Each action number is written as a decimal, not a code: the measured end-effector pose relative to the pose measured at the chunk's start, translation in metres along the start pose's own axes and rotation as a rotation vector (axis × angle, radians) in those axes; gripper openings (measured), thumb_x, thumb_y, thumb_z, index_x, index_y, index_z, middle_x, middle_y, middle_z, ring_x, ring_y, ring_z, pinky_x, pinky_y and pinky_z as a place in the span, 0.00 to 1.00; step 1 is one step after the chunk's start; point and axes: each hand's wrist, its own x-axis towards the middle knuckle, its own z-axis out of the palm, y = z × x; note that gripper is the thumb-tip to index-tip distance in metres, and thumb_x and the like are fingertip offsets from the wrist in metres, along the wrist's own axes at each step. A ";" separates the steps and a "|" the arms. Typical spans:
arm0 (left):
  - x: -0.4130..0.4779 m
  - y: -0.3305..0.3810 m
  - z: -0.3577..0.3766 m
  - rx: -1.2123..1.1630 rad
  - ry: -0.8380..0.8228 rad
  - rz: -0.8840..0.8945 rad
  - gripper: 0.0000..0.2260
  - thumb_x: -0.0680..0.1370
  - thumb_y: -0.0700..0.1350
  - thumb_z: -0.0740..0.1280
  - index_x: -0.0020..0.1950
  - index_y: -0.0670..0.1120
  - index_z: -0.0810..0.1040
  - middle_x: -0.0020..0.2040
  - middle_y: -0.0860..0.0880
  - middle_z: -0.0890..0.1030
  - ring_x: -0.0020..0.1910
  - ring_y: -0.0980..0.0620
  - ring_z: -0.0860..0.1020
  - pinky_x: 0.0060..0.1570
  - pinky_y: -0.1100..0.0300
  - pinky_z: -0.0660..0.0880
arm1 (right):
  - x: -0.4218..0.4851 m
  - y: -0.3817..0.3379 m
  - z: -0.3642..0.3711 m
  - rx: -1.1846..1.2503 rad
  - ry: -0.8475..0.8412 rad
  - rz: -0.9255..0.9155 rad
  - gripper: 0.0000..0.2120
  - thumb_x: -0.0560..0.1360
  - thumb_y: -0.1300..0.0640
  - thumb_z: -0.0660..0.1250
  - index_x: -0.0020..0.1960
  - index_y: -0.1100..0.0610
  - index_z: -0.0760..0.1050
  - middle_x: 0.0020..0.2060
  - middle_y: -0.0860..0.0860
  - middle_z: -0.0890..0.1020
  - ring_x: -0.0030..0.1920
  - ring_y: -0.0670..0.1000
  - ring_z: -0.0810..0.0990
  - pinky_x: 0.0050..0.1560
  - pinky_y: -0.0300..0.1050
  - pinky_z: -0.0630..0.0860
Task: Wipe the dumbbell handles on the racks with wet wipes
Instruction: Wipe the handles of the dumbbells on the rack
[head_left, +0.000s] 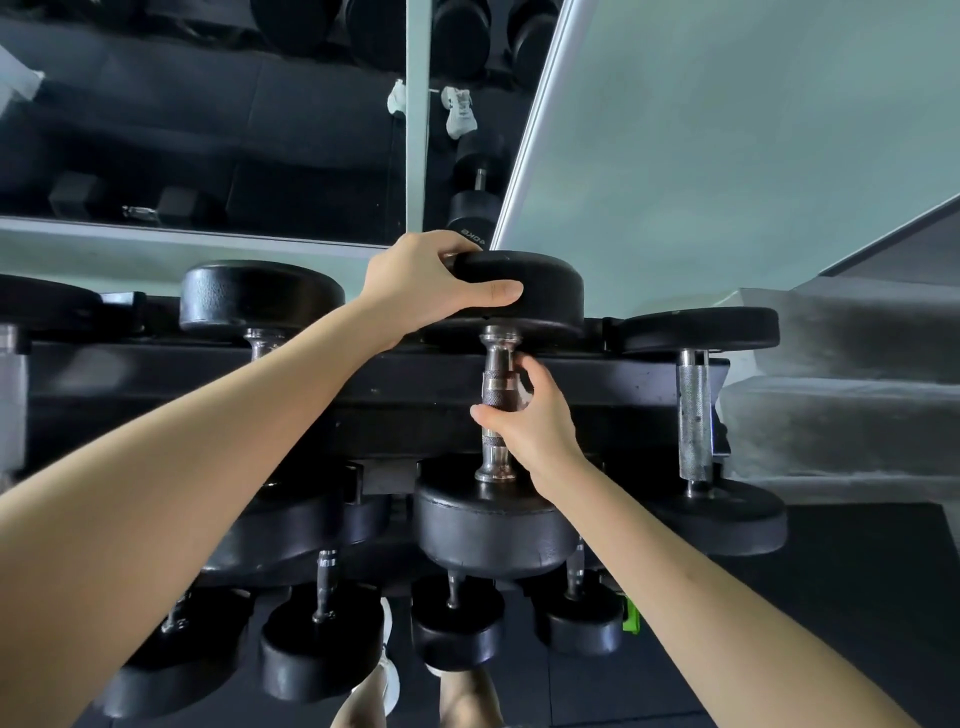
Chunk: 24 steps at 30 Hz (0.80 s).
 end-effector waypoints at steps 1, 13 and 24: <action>0.000 0.000 0.000 0.000 0.000 -0.002 0.21 0.65 0.63 0.74 0.54 0.57 0.78 0.44 0.61 0.76 0.46 0.56 0.76 0.50 0.58 0.76 | 0.001 0.000 0.001 0.051 -0.032 0.018 0.39 0.67 0.56 0.75 0.73 0.47 0.60 0.64 0.46 0.75 0.59 0.50 0.77 0.61 0.53 0.74; -0.003 0.004 0.001 -0.034 0.009 -0.007 0.20 0.64 0.61 0.75 0.52 0.56 0.79 0.43 0.59 0.79 0.40 0.57 0.77 0.44 0.60 0.77 | 0.010 0.003 -0.004 0.385 -0.134 0.060 0.36 0.67 0.71 0.72 0.69 0.49 0.64 0.58 0.52 0.77 0.52 0.51 0.80 0.49 0.48 0.79; -0.003 -0.024 -0.006 -0.197 -0.011 0.004 0.18 0.63 0.56 0.78 0.51 0.57 0.80 0.49 0.60 0.81 0.53 0.63 0.76 0.55 0.65 0.70 | 0.017 0.006 0.010 0.223 -0.035 0.009 0.33 0.64 0.68 0.75 0.64 0.49 0.66 0.54 0.50 0.78 0.53 0.52 0.79 0.54 0.55 0.78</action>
